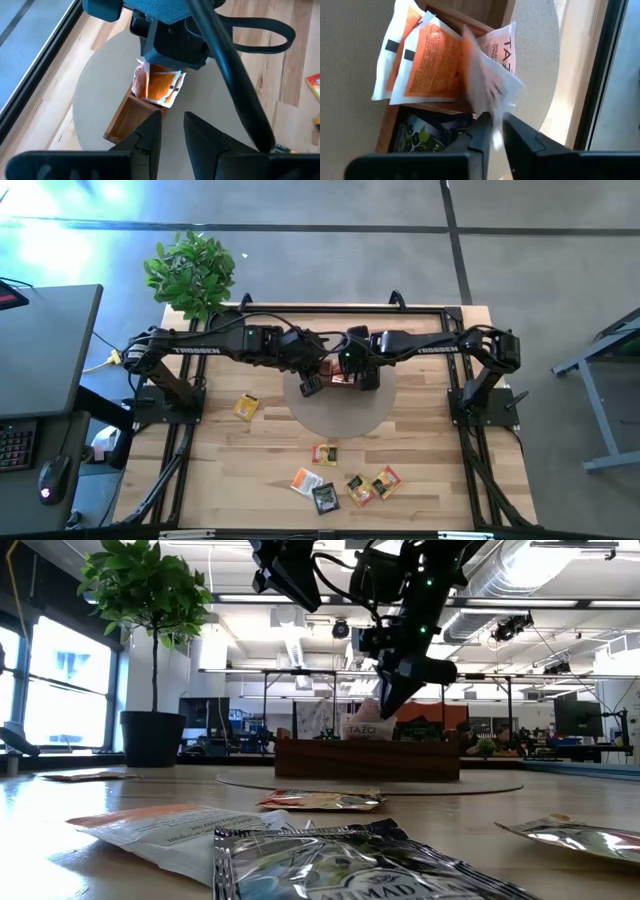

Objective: Pick & Place Tea
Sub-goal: Put the white tea bag into the middle section of the wooden organizer, then adjust the white tea bags in the wooden organizer

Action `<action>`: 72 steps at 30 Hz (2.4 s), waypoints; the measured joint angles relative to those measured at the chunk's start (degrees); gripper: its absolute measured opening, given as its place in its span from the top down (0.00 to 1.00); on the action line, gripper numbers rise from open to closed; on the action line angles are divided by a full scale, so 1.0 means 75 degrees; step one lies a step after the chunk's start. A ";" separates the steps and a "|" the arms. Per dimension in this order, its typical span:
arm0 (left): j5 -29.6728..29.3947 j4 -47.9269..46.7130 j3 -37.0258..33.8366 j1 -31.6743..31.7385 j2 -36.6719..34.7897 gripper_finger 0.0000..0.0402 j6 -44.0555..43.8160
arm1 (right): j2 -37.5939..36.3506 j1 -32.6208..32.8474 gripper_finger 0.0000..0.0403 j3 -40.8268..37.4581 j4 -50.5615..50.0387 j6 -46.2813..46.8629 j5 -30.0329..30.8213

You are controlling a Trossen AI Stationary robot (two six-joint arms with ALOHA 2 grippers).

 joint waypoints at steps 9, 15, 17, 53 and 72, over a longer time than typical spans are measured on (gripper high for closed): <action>-0.0001 0.0006 0.0000 0.0003 0.0000 0.79 0.0000 | -0.0031 0.0019 0.73 0.0000 0.0139 -0.0073 0.0158; -0.0412 -0.0057 0.0000 -0.0009 -0.0010 0.79 0.0203 | -0.0465 0.0297 0.71 0.0000 -0.0047 0.0400 0.0402; -0.0683 -0.0230 -0.0003 0.0000 -0.0145 0.79 0.0292 | -0.0723 0.0447 0.71 0.0000 -0.0129 0.0697 0.0330; -0.1967 0.2215 -0.4730 -0.2255 -0.3567 0.79 -0.3086 | -0.0435 0.1330 1.00 -0.3365 0.5978 0.2957 -0.0804; -0.2139 0.1976 -0.4730 -0.2256 -0.3561 0.79 -0.3028 | -0.0362 0.0068 1.00 -0.2056 0.4700 0.2242 0.0123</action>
